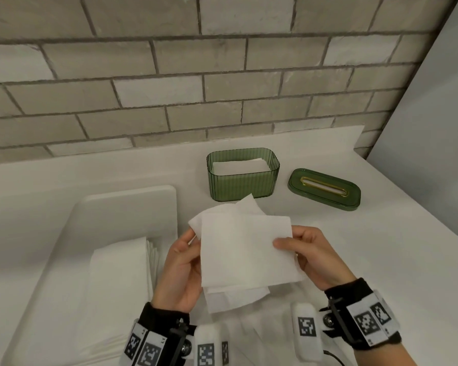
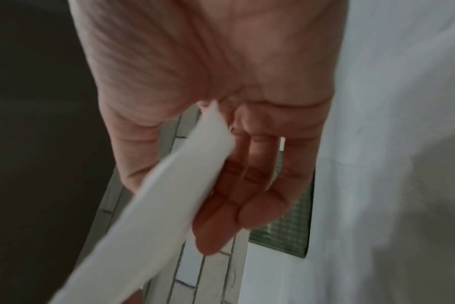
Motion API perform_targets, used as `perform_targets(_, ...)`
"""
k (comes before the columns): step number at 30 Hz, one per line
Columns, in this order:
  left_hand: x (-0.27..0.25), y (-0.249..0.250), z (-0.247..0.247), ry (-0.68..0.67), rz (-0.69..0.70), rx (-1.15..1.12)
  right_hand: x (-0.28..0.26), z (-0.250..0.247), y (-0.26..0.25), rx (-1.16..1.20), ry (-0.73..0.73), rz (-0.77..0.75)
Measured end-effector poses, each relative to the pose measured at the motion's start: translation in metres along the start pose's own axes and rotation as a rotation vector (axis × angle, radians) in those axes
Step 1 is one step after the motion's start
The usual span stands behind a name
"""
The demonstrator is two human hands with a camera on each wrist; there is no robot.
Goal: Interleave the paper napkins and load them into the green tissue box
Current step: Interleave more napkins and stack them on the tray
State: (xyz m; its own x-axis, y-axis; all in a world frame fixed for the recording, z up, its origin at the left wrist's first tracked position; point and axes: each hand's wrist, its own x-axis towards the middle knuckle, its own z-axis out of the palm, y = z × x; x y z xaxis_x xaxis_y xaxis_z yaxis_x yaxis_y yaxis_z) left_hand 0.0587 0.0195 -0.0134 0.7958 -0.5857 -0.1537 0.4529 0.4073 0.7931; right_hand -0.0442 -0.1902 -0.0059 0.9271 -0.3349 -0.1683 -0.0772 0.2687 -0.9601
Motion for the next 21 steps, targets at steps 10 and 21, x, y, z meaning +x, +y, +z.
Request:
perform_targets(10,-0.004,0.007,0.006,0.106,0.158,0.063,-0.005,-0.019,-0.013,-0.111,0.182,-0.167)
perform_targets(21,-0.006,-0.001,0.005,0.176,0.382,0.423,-0.008,-0.034,-0.008,0.033,0.123,-0.189)
